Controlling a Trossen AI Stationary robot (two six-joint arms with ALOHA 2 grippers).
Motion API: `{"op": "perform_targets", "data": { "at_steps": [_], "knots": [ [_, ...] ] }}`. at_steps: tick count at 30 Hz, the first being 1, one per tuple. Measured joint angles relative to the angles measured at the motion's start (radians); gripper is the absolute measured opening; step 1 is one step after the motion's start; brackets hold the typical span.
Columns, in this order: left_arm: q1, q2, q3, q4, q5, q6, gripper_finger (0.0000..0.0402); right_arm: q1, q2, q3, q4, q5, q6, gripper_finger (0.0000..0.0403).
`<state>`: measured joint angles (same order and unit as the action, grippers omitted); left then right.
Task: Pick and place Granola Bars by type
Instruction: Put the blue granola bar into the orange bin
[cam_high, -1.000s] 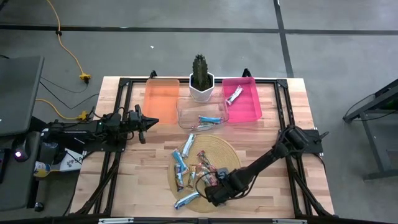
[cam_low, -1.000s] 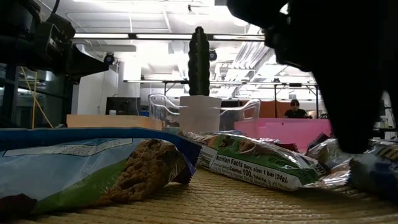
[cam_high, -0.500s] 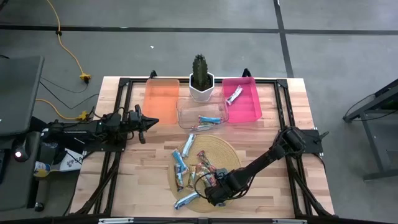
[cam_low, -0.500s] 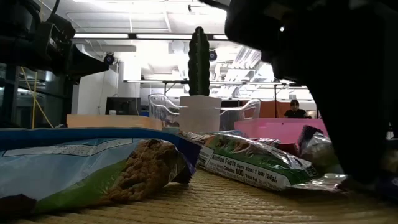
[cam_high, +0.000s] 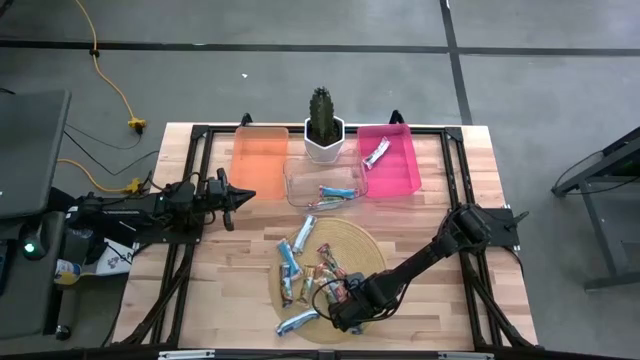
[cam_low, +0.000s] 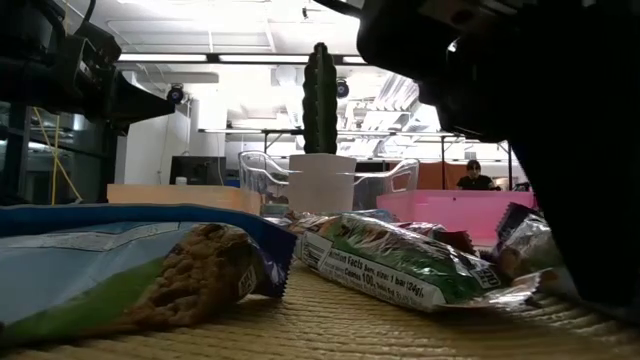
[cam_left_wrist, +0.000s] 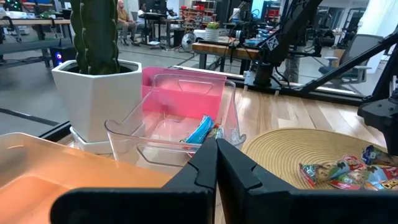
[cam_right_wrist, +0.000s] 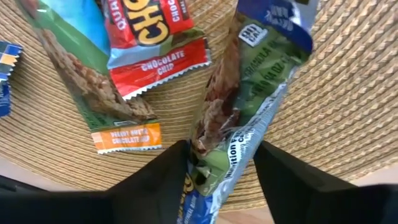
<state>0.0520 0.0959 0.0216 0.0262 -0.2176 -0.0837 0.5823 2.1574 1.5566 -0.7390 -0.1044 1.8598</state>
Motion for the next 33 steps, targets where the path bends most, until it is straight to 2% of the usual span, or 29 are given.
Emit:
{"op": "perform_targets", "data": {
  "at_steps": [7, 14, 20, 33],
  "knots": [
    [0.0, 0.0, 0.0, 0.0, 0.0, 0.0, 0.0001, 0.0, 0.001, 0.0, 0.003, -0.011, 0.0, 0.0103],
    [0.0, 0.0, 0.0, 0.0, 0.0, 0.0, 0.0001, 0.001, -0.009, 0.0, 0.011, -0.005, -0.001, 0.0059],
    [0.0, 0.0, 0.0, 0.0, 0.0, 0.0, 0.0001, 0.0, -0.056, -0.002, -0.007, 0.063, -0.004, 0.0044],
    [0.0, 0.0, 0.0, 0.0, 0.0, 0.0, 0.0001, -0.002, -0.177, -0.002, -0.031, 0.177, -0.049, 0.0043]
  ]
}}
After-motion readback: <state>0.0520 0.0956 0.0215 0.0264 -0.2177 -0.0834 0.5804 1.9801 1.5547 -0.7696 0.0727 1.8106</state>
